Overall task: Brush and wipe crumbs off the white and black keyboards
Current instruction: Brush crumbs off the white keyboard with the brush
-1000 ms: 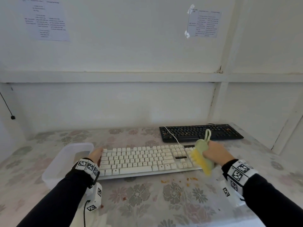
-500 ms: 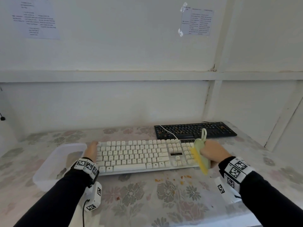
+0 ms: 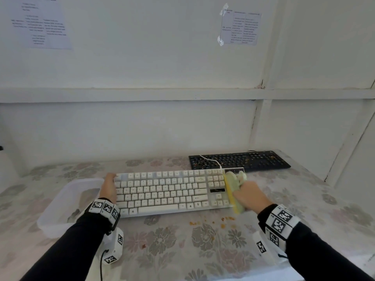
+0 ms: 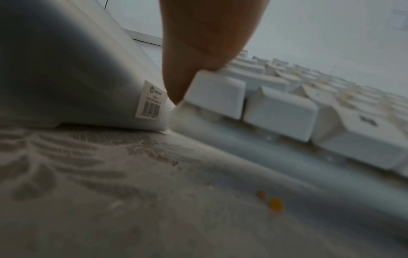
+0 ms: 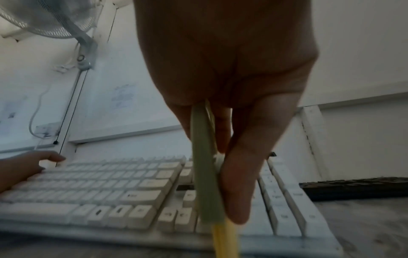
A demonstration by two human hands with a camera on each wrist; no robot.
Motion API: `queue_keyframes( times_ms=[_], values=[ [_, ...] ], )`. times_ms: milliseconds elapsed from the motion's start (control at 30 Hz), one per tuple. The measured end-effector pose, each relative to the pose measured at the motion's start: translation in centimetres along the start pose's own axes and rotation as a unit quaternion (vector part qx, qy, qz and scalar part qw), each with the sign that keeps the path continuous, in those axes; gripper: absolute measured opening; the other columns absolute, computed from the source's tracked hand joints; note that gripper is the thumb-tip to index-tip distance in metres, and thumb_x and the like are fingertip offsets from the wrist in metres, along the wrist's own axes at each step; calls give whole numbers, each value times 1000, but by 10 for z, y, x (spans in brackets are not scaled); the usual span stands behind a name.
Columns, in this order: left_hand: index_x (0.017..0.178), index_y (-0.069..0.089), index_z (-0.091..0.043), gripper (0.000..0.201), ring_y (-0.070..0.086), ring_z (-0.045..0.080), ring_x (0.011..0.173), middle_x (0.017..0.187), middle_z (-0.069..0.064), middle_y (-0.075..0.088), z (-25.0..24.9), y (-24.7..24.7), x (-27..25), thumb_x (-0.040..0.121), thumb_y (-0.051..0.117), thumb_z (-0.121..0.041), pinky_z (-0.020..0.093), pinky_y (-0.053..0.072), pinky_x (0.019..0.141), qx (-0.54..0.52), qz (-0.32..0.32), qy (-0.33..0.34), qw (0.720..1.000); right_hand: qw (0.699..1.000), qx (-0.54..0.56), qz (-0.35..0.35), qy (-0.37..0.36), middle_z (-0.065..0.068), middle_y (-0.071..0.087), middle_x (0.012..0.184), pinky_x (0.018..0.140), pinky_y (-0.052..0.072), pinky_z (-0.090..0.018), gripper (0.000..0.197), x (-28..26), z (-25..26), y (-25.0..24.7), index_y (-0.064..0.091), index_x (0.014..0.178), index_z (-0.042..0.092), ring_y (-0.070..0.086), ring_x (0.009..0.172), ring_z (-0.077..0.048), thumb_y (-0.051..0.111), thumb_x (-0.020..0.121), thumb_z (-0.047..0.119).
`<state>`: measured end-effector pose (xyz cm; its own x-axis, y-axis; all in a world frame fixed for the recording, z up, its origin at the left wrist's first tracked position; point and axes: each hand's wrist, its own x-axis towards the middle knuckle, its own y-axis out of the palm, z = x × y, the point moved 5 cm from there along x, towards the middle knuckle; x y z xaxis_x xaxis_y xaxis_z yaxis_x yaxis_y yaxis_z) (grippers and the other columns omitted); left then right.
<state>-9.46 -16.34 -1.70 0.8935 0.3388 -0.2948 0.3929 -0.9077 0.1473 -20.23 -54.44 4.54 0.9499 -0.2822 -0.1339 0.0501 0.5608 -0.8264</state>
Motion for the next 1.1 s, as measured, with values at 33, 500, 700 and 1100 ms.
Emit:
queue_keyframes(
  times_ms=[33, 500, 700, 1100],
  values=[
    [60, 48, -18, 40, 55, 22, 41, 43, 3, 56, -1, 0, -1, 89, 37, -45, 25, 44, 54, -2, 2, 3, 1000, 1000, 3, 8, 13, -4, 54, 69, 62, 56, -23, 21, -2, -3, -1, 47, 74, 11, 64, 71, -20, 42, 94, 14],
    [62, 53, -18, 41, 57, 24, 48, 48, 5, 58, 2, -3, 0, 87, 40, -49, 29, 47, 56, 14, 2, 7, 1000, 997, 27, -78, -1, -3, 47, 61, 40, 36, -15, 9, 4, -5, -15, 52, 91, 5, 45, 50, -11, 44, 89, 4],
    [62, 52, -20, 36, 54, 25, 55, 62, 8, 55, 0, -6, 2, 79, 41, -49, 31, 44, 60, 36, -1, 16, 999, 997, 46, -38, 55, -8, 56, 68, 49, 49, -25, 23, -2, -12, -22, 47, 70, 9, 58, 60, -19, 44, 93, 13],
    [57, 42, -21, 34, 49, 26, 51, 41, 0, 51, -1, -4, 0, 83, 37, -42, 29, 40, 55, 35, -4, 36, 999, 993, 75, -85, 41, -11, 56, 72, 57, 53, -34, 30, 9, -31, -28, 48, 116, 7, 57, 64, -24, 42, 87, 3]
  ],
)
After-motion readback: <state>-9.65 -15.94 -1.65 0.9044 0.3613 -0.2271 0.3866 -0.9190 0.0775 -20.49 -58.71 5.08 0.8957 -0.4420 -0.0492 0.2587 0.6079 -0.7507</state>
